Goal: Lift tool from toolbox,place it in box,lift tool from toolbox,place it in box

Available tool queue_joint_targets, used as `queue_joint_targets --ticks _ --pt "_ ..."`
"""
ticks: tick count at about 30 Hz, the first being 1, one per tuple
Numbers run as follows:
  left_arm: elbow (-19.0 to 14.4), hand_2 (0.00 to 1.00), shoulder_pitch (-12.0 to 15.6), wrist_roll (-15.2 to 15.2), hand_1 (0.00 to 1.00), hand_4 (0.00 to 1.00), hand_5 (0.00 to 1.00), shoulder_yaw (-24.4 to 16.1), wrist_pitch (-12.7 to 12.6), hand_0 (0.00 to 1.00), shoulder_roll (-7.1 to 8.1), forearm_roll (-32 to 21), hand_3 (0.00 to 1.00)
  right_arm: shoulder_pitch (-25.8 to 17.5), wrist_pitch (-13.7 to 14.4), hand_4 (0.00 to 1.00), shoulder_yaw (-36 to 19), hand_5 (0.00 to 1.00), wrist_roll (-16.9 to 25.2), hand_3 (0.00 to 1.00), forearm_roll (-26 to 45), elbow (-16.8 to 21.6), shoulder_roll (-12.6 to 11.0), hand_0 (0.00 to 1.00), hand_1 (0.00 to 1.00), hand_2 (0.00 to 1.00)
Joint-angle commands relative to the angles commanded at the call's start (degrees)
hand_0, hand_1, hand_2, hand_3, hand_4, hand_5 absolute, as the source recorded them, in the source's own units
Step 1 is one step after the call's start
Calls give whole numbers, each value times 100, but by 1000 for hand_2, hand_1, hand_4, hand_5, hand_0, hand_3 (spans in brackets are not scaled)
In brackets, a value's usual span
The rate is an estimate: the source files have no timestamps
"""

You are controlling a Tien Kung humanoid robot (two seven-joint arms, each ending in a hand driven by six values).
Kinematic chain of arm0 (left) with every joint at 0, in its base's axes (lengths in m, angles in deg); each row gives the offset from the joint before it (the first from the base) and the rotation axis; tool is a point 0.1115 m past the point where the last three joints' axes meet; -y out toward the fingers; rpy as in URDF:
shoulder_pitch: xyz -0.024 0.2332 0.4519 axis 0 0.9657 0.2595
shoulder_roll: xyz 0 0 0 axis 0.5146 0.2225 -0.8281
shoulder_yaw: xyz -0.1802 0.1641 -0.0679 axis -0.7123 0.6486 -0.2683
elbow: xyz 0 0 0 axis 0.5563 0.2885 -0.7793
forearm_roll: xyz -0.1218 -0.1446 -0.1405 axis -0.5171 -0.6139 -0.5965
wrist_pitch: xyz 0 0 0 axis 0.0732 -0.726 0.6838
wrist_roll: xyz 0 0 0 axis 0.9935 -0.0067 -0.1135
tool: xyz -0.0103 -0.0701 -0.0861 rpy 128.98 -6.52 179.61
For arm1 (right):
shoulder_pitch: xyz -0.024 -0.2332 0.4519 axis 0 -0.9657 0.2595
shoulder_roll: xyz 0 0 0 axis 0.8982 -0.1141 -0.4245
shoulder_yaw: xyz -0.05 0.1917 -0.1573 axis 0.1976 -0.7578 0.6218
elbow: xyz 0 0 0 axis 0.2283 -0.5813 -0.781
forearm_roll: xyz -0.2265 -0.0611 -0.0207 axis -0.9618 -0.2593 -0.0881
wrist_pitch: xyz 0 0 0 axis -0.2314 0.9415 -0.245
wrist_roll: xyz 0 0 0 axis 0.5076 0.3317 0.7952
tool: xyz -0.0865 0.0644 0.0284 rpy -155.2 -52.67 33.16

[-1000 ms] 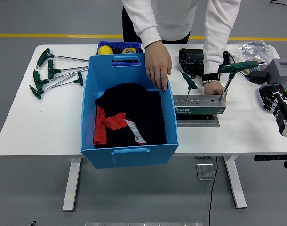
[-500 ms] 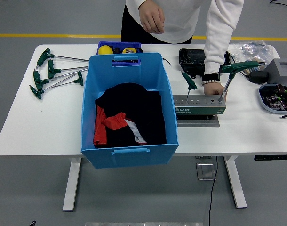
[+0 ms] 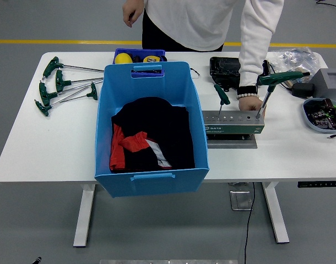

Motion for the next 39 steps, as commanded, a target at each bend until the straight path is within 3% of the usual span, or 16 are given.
queue_joint_targets --ticks 2,3,6,10,13,15,20,21,26,27,32,33,38,39 --pt "-1 918 -3 -7 897 768 673 -7 -14 811 5 15 821 230 7 998 349 556 49 998 -484 38 -211 995 958 986" --pt "-2 909 -4 -9 895 767 669 -2 -17 811 7 15 819 335 3 998 530 469 68 998 -745 31 -280 998 973 988" --pt "-3 909 -12 -11 895 767 669 10 -27 811 12 13 819 663 -52 998 1127 469 121 998 -1490 -21 -436 998 973 988" --pt "-6 908 -23 -8 894 765 667 30 -32 811 17 -3 816 1036 -249 998 1835 448 164 998 -2352 -67 -511 998 970 963" --pt "-5 908 -32 -7 894 765 667 35 -37 811 17 -6 816 1257 -331 998 2343 448 164 998 -2487 -39 -509 998 970 963" --pt "-6 905 -36 -9 892 764 664 36 -38 812 18 -1 815 1355 -345 998 2557 481 151 986 -2505 -48 -473 992 939 914" --pt "-11 905 -50 -17 892 764 664 28 -51 812 21 27 815 1625 -323 998 2860 481 107 986 -2460 -257 -235 992 939 914" --pt "-12 901 -53 -20 891 765 664 26 -57 812 22 34 813 1674 -315 998 2901 495 107 916 -2420 -321 -184 919 864 836" --pt "-22 901 -73 -24 891 765 664 31 -87 812 25 47 813 1947 -241 998 3151 495 74 916 -2199 -748 85 919 864 836" --pt "-27 898 -76 -21 889 765 664 41 -95 813 26 36 809 2009 -215 998 3193 536 69 835 -2155 -882 148 748 736 725" --pt "-49 898 -98 -15 889 765 664 84 -117 813 38 16 809 2230 -246 998 3331 536 41 835 -1981 -1448 364 748 736 725" --pt "-50 897 -103 -14 889 766 666 85 -120 813 40 20 805 2260 -265 998 3361 637 39 738 -1919 -1533 390 698 656 635" --pt "-49 897 -118 -17 889 766 666 77 -133 813 43 50 805 2320 -329 998 3478 637 17 738 -1699 -1774 458 698 656 635" --pt "-48 896 -121 -20 888 766 664 71 -135 813 43 62 800 2324 -344 998 3492 716 8 659 -1666 -1802 469 654 552 532"
